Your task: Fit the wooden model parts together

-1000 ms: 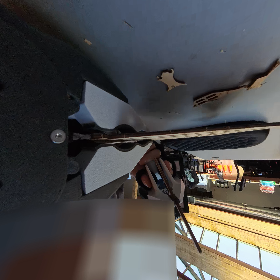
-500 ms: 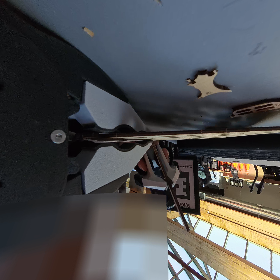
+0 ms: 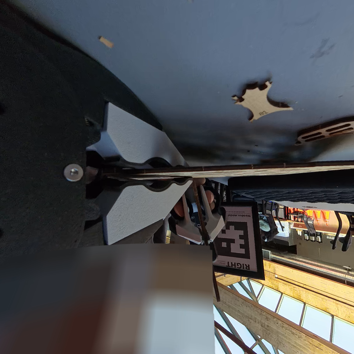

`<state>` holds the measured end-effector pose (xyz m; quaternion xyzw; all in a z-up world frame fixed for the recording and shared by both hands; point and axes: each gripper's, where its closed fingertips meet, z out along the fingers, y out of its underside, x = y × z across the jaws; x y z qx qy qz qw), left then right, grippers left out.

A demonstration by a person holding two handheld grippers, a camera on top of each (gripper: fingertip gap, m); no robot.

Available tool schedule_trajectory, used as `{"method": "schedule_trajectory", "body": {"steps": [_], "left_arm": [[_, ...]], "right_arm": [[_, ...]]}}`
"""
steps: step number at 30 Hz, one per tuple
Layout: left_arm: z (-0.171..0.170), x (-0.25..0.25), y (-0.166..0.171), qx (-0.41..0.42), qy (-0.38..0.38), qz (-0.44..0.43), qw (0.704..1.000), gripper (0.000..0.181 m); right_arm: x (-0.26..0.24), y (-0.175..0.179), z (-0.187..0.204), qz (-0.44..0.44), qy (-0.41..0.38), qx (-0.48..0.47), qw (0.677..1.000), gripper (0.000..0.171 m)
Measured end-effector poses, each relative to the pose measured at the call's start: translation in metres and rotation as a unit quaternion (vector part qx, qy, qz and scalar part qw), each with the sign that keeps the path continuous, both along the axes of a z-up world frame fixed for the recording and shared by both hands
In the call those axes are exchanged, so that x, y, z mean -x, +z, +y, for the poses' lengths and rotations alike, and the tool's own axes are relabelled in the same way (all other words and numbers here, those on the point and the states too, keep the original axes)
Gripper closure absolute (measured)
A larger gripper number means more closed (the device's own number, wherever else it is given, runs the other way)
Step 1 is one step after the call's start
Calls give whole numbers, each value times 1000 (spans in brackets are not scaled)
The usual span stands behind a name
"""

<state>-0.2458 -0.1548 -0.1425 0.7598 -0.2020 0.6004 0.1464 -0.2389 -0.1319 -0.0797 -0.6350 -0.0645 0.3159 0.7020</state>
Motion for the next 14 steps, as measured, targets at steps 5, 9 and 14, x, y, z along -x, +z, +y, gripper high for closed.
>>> {"method": "schedule_trajectory", "body": {"steps": [5, 9, 14], "left_arm": [[-2, 0, 0, 8, -6, 2, 1000, 179], [-5, 1, 0, 10, -16, 8, 1000, 180], [-6, 2, -1, 8, -21, 13, 1000, 180]], "right_arm": [[0, 2, -3, 3, -1, -13, 1000, 170], [0, -3, -2, 19, 0, -4, 1000, 170], [0, -4, -4, 19, 4, -13, 1000, 170]]}}
